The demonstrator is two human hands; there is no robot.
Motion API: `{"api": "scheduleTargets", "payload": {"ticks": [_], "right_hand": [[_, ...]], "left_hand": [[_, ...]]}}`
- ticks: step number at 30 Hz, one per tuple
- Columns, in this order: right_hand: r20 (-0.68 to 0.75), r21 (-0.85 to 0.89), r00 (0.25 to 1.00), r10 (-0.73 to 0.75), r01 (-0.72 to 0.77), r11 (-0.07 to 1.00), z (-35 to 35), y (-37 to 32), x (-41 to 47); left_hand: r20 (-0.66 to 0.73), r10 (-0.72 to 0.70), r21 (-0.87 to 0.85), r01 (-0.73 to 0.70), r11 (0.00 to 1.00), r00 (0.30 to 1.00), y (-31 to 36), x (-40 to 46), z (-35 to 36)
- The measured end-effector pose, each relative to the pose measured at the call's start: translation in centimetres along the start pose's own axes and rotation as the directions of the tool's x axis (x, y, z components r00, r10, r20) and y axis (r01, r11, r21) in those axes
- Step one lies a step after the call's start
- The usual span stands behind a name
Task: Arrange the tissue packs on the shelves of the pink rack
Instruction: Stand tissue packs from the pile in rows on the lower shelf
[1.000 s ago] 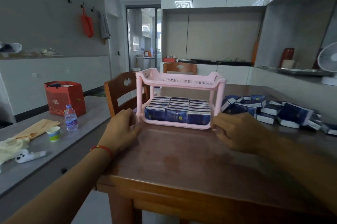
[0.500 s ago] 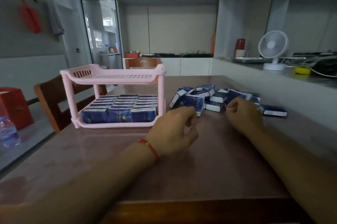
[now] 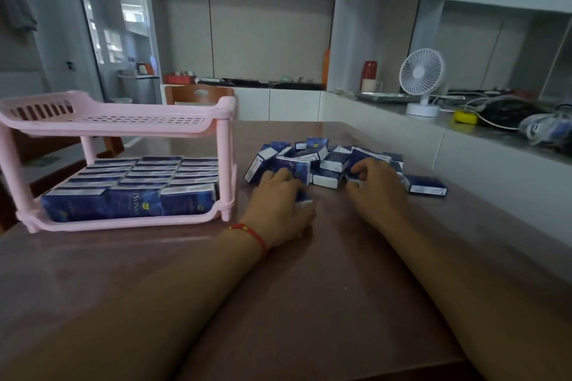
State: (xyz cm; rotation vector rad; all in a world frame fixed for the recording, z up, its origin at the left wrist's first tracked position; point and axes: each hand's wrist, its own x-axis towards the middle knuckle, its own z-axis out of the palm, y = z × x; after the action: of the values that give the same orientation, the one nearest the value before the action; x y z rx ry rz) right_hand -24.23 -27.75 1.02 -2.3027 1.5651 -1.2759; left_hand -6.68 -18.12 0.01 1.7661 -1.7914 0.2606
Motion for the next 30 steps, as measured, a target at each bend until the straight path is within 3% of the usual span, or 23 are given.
{"api": "scheduleTargets", "payload": {"ticks": [8, 13, 17, 20, 22, 27, 30], "right_hand": [[0.105, 0.086, 0.961, -0.257, 0.248, 0.965, 0.3, -1.8, -1.2], [0.078, 0.199, 0.943, -0.324, 0.304, 0.932, 1.0, -4.7, 1.5], [0.102, 0.038, 0.928, -0.359, 0.357, 0.933, 3.1, -4.6, 4.5], [0.137, -0.233, 0.88, -0.455, 0.475, 0.849, 5.0, -2.9, 4.1], [0.154, -0.268, 0.869, -0.471, 0.496, 0.826, 5.4, -2.2, 3.9], [0.039, 0.084, 0.924, -0.38, 0.376, 0.923, 4.9, -2.1, 3.6], [0.086, 0.385, 0.981, -0.172, 0.127, 0.914, 3.3, -2.3, 3.5]], "left_hand": [[0.087, -0.183, -0.413, 0.202, 0.888, 0.979, -0.8, -0.4, -1.4], [0.045, -0.103, -0.511, 0.112, 0.853, 0.994, -0.9, -0.8, -2.0], [0.012, -0.096, -0.461, 0.091, 0.883, 0.995, -0.1, -1.1, -2.5], [0.059, -0.153, -0.447, 0.163, 0.879, 0.986, -0.3, -1.2, -2.3], [0.098, -0.142, -0.418, 0.17, 0.892, 0.985, -0.6, -1.0, -2.4], [0.228, -0.018, -0.293, 0.086, 0.952, 0.974, -0.8, -1.3, -3.1], [0.197, 0.022, -0.297, 0.038, 0.954, 0.98, -1.2, -1.4, -3.0]]}}
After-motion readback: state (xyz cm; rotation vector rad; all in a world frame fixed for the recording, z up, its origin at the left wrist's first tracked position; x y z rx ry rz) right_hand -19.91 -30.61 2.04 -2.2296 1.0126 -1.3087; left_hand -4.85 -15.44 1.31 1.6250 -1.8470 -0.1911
